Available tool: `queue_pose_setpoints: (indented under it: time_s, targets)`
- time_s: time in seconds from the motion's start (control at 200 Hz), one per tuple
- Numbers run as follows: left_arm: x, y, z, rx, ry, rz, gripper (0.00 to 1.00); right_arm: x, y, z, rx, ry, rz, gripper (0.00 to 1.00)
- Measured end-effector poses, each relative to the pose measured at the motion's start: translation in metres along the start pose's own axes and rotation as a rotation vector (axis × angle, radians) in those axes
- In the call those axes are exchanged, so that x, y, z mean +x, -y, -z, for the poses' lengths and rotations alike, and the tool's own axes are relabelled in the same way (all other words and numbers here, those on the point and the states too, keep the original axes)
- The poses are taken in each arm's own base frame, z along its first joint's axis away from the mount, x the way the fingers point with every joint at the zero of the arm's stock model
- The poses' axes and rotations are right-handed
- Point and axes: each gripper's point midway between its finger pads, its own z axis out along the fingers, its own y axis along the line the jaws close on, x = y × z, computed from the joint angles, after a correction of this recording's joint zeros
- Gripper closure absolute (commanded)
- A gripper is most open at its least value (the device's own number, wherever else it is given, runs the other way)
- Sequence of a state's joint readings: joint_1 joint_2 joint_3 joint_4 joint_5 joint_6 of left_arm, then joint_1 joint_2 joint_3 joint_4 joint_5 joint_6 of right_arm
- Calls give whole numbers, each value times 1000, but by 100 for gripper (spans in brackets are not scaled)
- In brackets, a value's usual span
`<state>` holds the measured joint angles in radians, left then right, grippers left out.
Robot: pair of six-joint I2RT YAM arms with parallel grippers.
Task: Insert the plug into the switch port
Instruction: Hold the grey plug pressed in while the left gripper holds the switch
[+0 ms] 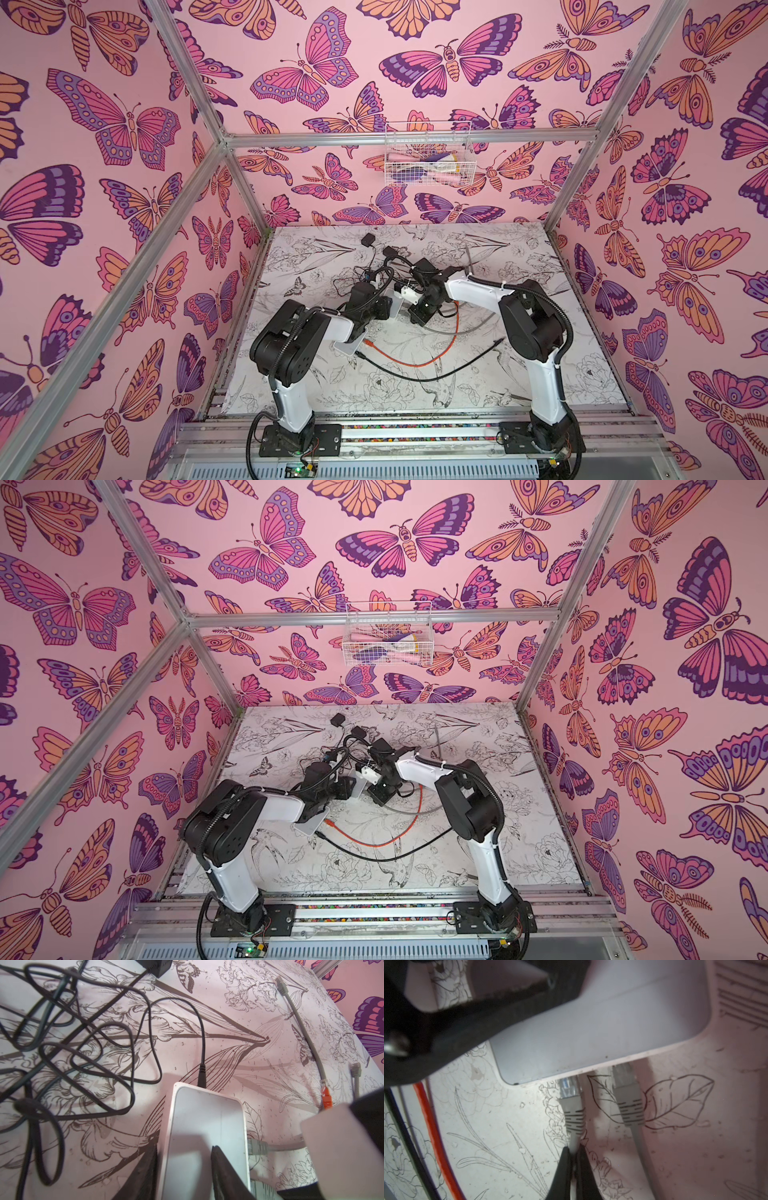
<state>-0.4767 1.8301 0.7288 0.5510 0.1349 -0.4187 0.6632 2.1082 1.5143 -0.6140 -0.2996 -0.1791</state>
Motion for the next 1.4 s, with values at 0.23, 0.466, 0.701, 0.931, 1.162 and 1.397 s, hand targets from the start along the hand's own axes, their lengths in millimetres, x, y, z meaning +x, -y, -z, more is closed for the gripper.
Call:
queue_pose_setpoints:
  time_s: [0.23,0.466,0.701,0.931,1.162,1.397]
  targets:
    - [0,1,0,-1,3,-19,58,-1,0,0,-5,-29,-9,100]
    - [0,2,-1,1,5,-43,58,0,0,0,-11,-61,-15,100]
    - [-1,3,-1,5,11,-64,59,0,0,0,-14,-74,-20,100]
    - [0,2,-1,5,13,-77,59,0,1,0,-15,-78,-19,100]
    - [1,2,1,1,3,-76,58,2,3,0,-2,-76,5,95]
    - [3,2,8,17,-85,-46,58,3,13,4,82,4,80,87]
